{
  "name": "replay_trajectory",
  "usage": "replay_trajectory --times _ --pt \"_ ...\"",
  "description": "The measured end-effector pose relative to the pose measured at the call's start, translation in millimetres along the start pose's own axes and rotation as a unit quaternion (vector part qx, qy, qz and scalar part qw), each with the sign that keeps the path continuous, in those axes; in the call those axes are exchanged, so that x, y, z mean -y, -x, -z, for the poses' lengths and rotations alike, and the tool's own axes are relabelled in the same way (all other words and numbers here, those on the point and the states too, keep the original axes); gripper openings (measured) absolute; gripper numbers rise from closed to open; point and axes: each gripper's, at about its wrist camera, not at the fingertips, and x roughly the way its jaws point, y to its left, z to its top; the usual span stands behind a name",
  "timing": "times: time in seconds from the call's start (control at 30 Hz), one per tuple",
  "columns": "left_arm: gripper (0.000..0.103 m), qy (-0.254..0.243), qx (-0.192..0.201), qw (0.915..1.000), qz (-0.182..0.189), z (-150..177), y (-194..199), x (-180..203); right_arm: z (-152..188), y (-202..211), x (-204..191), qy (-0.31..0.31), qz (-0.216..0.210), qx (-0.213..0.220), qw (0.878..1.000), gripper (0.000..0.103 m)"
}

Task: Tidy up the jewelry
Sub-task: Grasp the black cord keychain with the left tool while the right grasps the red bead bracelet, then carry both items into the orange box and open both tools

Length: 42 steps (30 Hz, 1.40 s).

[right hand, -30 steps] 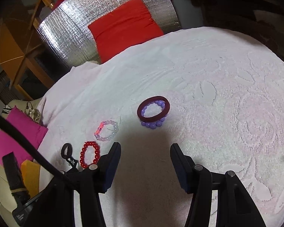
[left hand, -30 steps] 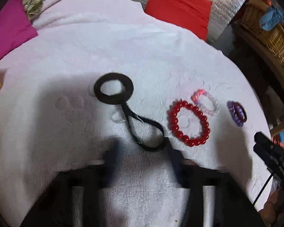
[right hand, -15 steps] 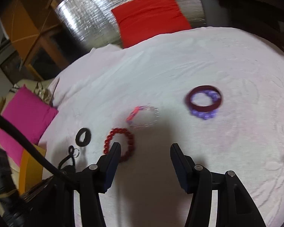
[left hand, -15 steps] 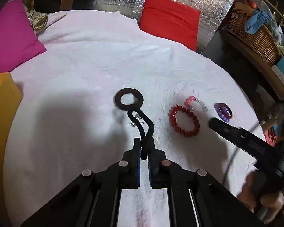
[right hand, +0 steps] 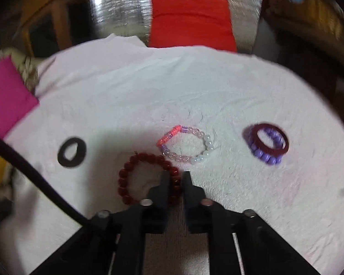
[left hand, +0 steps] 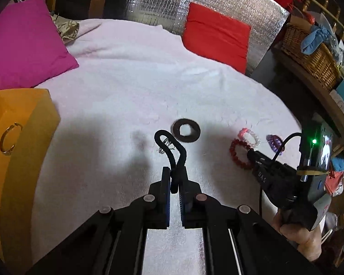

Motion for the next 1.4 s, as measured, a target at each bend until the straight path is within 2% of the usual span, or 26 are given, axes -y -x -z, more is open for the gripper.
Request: replay_trajectory --times 0.17,0.37,0.43,0.67,0.8,1.0,1.17,1.3,1.4 --pt "0.007 0.001 0.014 0.9991 0.041 -0.5 11.7 -4.1 -5.8 13.7 18.2 -0.052 -0.056 0.012 0.997 0.010" --pt "0.007 -0.017 0.026 0.9966 0.077 0.2 22.1 -3.9 -10.2 28.6 29.1 -0.095 -0.129 0.025 0.987 0.010" --pt "0.007 -0.024 0.030 0.9961 0.080 -0.1 24.2 -1.9 -11.7 29.3 33.5 -0.109 -0.154 0.025 0.982 0.010" --pt "0.007 -0.036 0.018 0.9965 0.074 1.7 18.4 2.2 -13.8 34.0 51.6 -0.143 -0.191 0.031 0.971 0.010" --pt "0.007 -0.037 0.021 0.9962 0.076 1.5 19.7 2.4 -13.1 35.3 63.1 -0.179 -0.224 0.026 0.958 0.010" --pt "0.007 -0.036 0.030 0.9966 0.068 1.1 28.6 -0.7 -14.2 45.6 48.5 -0.161 -0.248 0.031 0.955 0.010" --pt "0.007 -0.021 0.049 0.9971 0.055 0.9 52.8 -14.5 -11.5 58.3 32.8 -0.142 -0.266 0.038 0.953 0.010" --pt "0.007 0.003 0.074 0.9970 0.024 3.4 84.0 -39.5 -5.3 75.4 15.6 -0.138 -0.289 0.044 0.946 0.010" --pt "0.007 0.035 0.105 0.9936 -0.017 6.3 115.5 -70.3 -4.2 89.4 -6.9 -0.133 -0.319 0.045 0.938 0.010"
